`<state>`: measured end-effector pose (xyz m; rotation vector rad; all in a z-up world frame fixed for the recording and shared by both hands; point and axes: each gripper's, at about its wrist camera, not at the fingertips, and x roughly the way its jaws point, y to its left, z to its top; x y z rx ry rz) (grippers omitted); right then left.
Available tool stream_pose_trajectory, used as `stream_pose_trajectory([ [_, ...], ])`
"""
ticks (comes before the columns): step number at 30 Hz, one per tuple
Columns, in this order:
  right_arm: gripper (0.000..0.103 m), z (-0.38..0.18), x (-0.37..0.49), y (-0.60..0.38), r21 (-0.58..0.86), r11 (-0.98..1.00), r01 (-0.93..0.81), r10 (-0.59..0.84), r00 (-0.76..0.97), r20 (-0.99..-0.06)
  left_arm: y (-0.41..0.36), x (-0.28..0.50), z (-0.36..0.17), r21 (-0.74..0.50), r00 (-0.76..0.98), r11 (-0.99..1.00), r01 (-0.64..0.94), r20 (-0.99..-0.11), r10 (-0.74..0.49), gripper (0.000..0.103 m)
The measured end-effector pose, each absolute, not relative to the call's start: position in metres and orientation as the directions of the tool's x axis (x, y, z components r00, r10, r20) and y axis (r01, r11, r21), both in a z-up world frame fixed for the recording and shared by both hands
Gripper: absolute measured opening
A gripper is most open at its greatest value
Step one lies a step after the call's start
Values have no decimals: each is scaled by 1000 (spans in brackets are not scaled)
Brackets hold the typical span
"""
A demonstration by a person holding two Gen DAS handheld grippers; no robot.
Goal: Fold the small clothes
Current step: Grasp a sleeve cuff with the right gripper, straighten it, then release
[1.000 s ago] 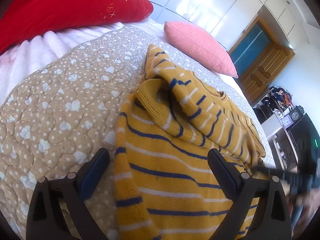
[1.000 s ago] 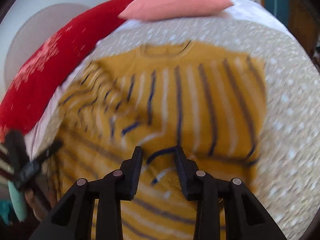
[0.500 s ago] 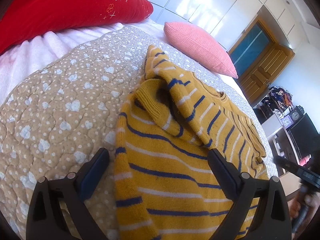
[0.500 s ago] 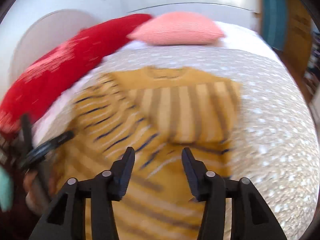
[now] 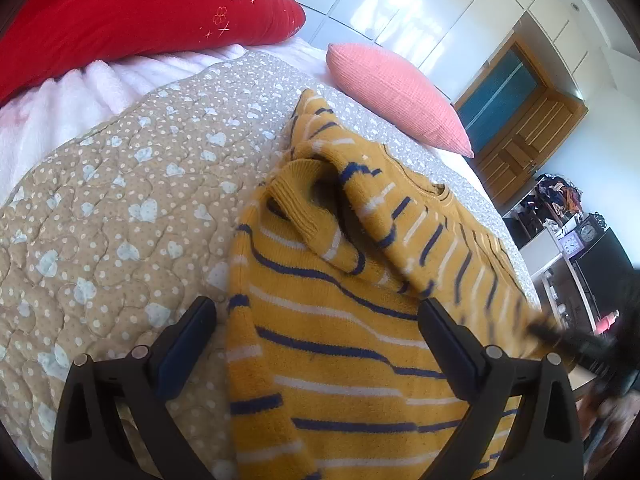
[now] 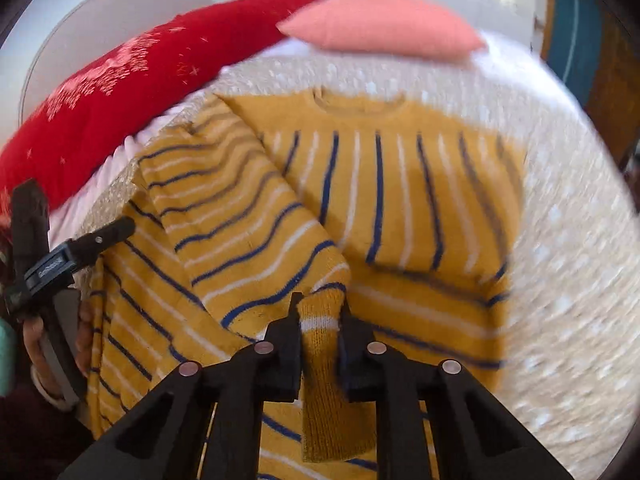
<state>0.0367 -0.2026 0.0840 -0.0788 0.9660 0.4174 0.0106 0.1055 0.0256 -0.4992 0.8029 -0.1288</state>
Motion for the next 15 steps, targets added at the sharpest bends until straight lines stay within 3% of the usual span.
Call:
stream_pose_trajectory([
  [4,14,118,71,-204,-22,948,-318,187,612,-769,105,11,25,-477,694,876,-74,-655,-298,100],
  [6,20,117,94,-206,-117,955,-272,89,642,-762,105,13,25,-479,696,875,-73,-653,-300,100],
  [8,50,90,125,-216,-211,954,-214,-48,587,-808,105,13,25,-481,697,874,-72,-651,-301,101],
  [11,50,76,135,-231,-224,965,-135,-109,572,-813,105,13,25,-481,697,874,-72,-651,-301,101],
  [15,50,108,109,-246,-88,996,-32,-39,710,-703,104,14,24,-476,693,876,-71,-656,-300,102],
])
